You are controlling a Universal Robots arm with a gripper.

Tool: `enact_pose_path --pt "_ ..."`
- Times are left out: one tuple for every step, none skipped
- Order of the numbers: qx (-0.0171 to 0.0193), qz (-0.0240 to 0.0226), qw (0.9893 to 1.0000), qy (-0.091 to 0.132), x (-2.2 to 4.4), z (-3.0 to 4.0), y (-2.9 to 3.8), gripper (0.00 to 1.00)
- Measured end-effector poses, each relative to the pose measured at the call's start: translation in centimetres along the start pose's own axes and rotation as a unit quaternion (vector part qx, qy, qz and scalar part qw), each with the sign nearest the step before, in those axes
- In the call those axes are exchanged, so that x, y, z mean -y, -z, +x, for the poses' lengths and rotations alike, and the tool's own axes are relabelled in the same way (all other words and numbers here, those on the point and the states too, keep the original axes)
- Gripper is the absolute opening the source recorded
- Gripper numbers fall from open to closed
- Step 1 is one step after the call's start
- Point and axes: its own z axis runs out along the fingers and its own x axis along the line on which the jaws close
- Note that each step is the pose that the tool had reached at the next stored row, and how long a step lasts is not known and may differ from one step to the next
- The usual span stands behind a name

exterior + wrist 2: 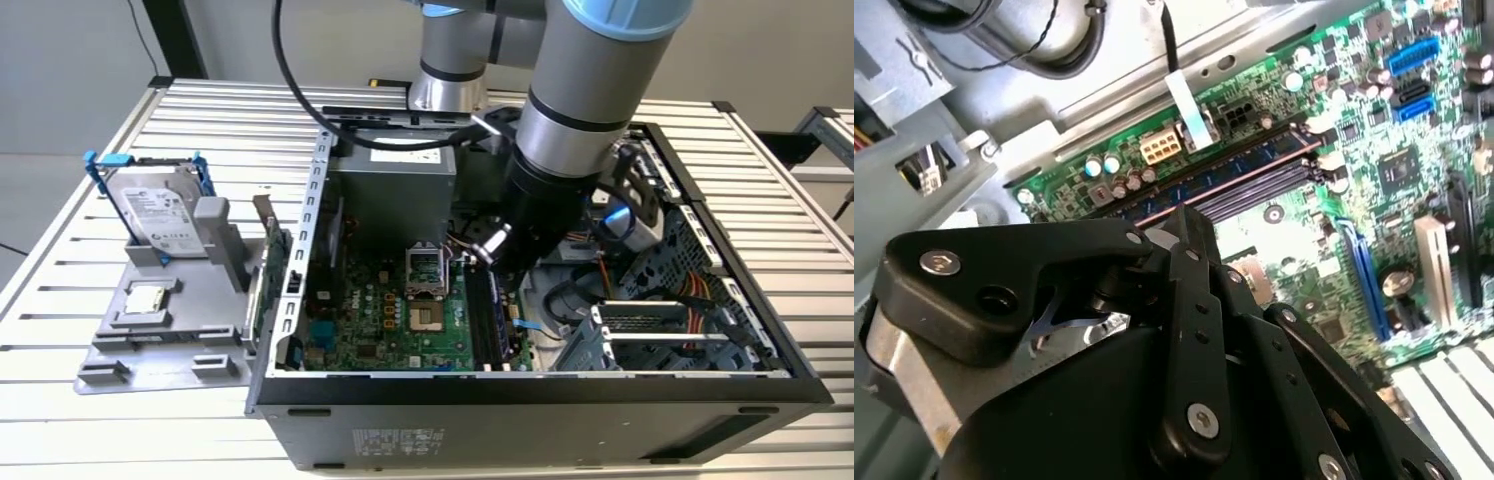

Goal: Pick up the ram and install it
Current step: 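Press down the ram until it locks into place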

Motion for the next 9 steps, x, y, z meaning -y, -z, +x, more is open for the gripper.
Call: enact_pose_path --pt "0.0002 0.0000 1.0000 0.006 0.00 0.00 0.00 0.00" --pt "0.0004 0.0000 0.9999 0.013 0.00 0.00 0.00 0.00" --pt "0.0005 0.0000 0.9998 0.019 0.00 0.00 0.00 0.00" --pt "0.0007 0.0000 0.9997 0.026 0.00 0.00 0.00 0.00" --pt "0.0008 0.0001 0.9995 0.032 0.00 0.00 0.00 0.00" --pt "0.0010 0.0001 0.9993 0.038 0.00 0.00 0.00 0.00" --pt "0.0011 0.0001 0.9990 0.045 0.00 0.00 0.00 0.00" --pt "0.0013 0.0002 0.9987 0.052 0.00 0.00 0.00 0.00" --pt "0.0014 0.0002 0.9983 0.059 0.00 0.00 0.00 0.00"
